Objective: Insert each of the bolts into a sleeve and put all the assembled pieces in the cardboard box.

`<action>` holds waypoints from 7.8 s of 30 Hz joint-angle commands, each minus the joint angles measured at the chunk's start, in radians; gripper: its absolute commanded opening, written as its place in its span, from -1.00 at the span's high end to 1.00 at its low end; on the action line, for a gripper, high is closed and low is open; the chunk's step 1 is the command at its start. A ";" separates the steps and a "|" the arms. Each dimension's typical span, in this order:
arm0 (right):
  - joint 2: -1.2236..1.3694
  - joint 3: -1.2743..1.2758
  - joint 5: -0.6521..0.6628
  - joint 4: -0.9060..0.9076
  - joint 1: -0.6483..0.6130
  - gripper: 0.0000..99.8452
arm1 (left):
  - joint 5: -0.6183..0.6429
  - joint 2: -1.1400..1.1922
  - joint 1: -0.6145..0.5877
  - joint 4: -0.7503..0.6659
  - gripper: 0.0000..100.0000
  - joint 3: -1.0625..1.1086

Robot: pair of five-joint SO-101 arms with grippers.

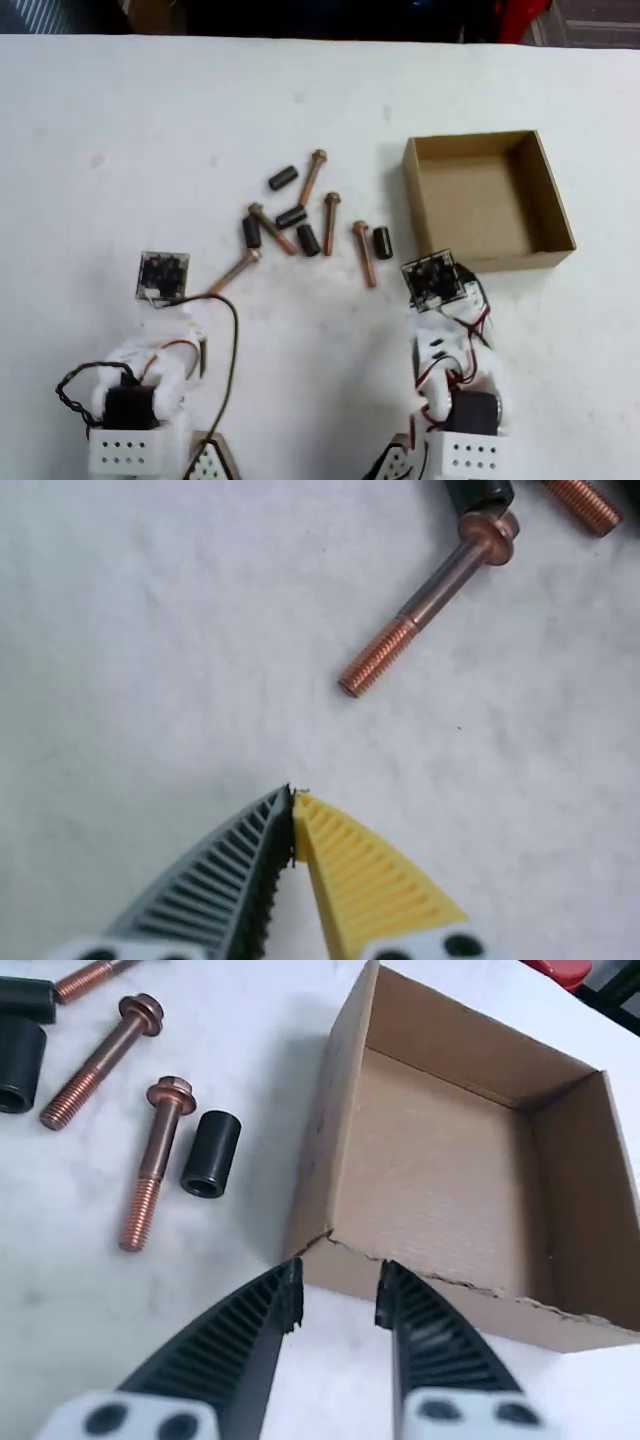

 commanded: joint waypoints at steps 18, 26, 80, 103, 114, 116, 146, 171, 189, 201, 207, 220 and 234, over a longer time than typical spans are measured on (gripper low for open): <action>0.107 -0.519 -0.058 0.343 0.013 0.78 | -0.009 -0.010 -0.007 0.008 0.95 -0.002; 0.587 -0.804 -0.064 0.341 0.007 0.78 | -0.009 -0.010 -0.007 0.008 0.95 -0.002; 2.321 -1.752 -0.425 0.346 -0.228 0.84 | -0.009 -0.010 -0.007 0.008 0.95 -0.002; 1.956 -1.752 -0.423 0.513 -0.229 0.97 | -0.009 -0.010 -0.007 0.008 0.95 -0.002; 1.653 -1.746 -0.423 0.684 -0.252 0.97 | -0.009 -0.010 -0.007 0.008 0.95 -0.002; 1.596 -1.746 -0.423 0.716 -0.278 0.97 | -0.009 -0.010 -0.007 0.008 0.95 -0.002; 0.693 -1.122 -0.292 0.618 -0.410 0.97 | -0.009 -0.010 -0.007 0.008 0.95 -0.002; 0.424 -0.493 -0.299 -0.001 -0.418 0.97 | -0.009 -0.010 -0.007 0.008 0.95 -0.002; 0.038 -0.244 -0.328 -0.056 -0.414 0.97 | -0.009 -0.010 -0.004 0.008 0.95 -0.002; -0.005 -0.107 -0.333 -0.142 -0.417 0.97 | -0.006 -0.010 -0.004 0.008 0.95 -0.002; -0.005 -0.046 -0.327 -0.216 -0.412 0.97 | -0.003 -0.012 -0.002 0.003 0.95 -0.002; -0.005 -0.003 -0.327 -0.217 -0.420 0.97 | -0.419 -0.013 -0.074 -0.299 0.95 -0.017; -0.005 -0.003 -0.327 -0.217 -0.418 0.97 | -0.565 -0.007 -0.093 -0.144 0.95 -0.397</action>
